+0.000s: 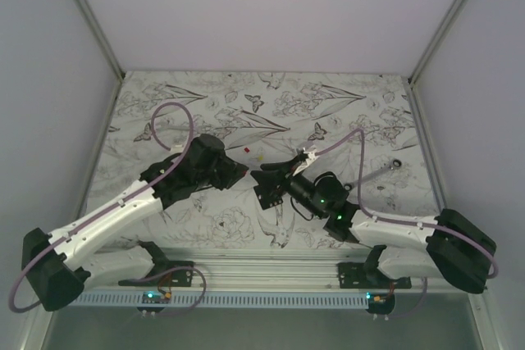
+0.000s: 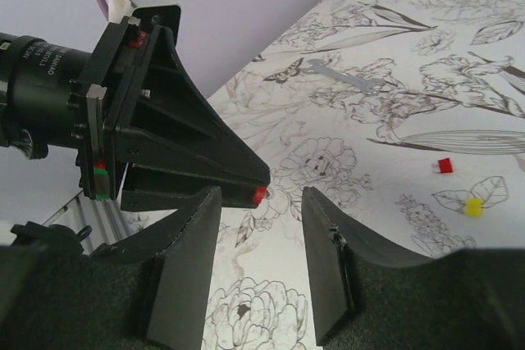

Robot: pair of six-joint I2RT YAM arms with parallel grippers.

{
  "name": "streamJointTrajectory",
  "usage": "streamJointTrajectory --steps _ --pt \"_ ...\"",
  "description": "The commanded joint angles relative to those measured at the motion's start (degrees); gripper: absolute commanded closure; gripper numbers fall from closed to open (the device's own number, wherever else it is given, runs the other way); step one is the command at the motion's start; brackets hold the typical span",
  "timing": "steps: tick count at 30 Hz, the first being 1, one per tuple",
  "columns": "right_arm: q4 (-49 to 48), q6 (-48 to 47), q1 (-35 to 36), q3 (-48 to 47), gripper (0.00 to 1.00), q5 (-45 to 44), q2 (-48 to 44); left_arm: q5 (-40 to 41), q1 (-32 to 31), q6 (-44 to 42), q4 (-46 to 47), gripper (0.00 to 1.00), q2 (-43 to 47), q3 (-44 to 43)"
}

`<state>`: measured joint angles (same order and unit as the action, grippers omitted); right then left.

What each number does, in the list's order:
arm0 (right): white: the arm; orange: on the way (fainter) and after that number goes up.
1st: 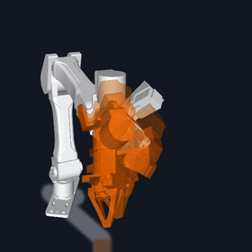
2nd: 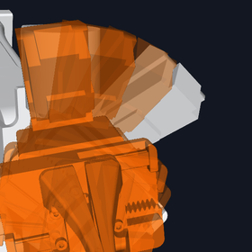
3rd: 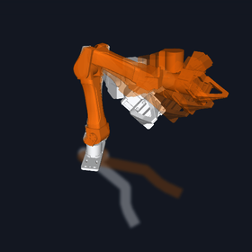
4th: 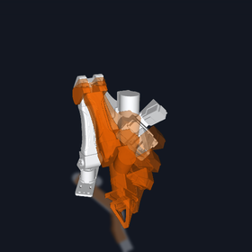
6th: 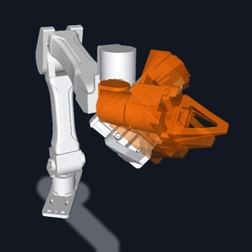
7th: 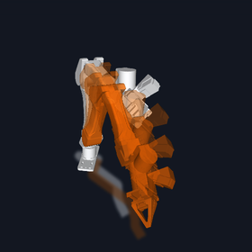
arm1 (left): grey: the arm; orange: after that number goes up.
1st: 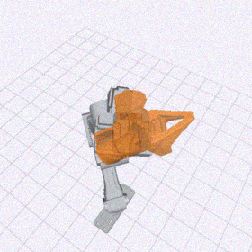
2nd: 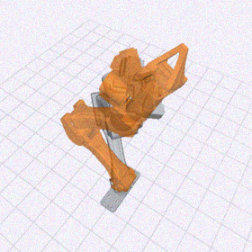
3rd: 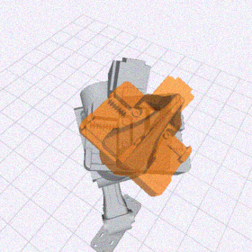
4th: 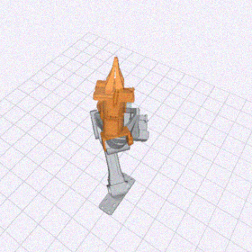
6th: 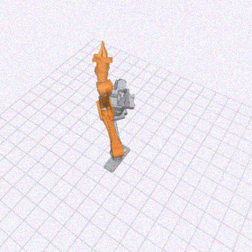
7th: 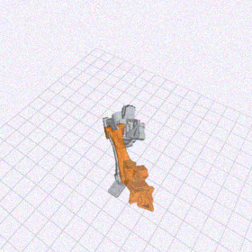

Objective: Snap on the fuse box
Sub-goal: Pick up the fuse from the center of the board.

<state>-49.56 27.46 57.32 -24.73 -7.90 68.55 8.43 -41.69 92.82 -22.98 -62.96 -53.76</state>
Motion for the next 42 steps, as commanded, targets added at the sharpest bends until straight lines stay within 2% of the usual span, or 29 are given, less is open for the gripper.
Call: streamJointTrajectory --steps 1,9,19,36,38,41,42 --pt "-8.4 0.9 1.9 -0.6 0.51 -2.6 2.4 3.5 -1.5 4.3 1.8 0.87 2.5 1.2" --pt "-13.5 2.3 3.4 -1.4 0.59 -3.3 7.8 4.1 -2.3 6.1 3.0 0.87 3.5 2.2" --pt "-16.3 3.0 3.5 -1.9 0.7 -4.7 10.1 3.9 -2.6 6.4 4.3 0.87 4.1 3.0" --pt "-19.5 3.6 3.6 -3.3 0.79 -5.0 14.3 1.1 -3.1 6.4 6.7 0.86 3.3 2.9" --pt "-19.8 3.5 3.5 -3.7 0.84 -4.6 15.0 0.4 -3.2 6.3 7.5 0.86 2.9 2.9" --pt "-19.1 3.0 3.5 -4.0 0.99 -4.6 15.2 0.3 -3.2 5.8 8.0 0.85 2.8 2.9" --pt "-18.2 2.5 3.5 -4.0 1.0 -4.6 14.9 0.8 -3.2 5.5 8.0 0.84 3.0 3.0"
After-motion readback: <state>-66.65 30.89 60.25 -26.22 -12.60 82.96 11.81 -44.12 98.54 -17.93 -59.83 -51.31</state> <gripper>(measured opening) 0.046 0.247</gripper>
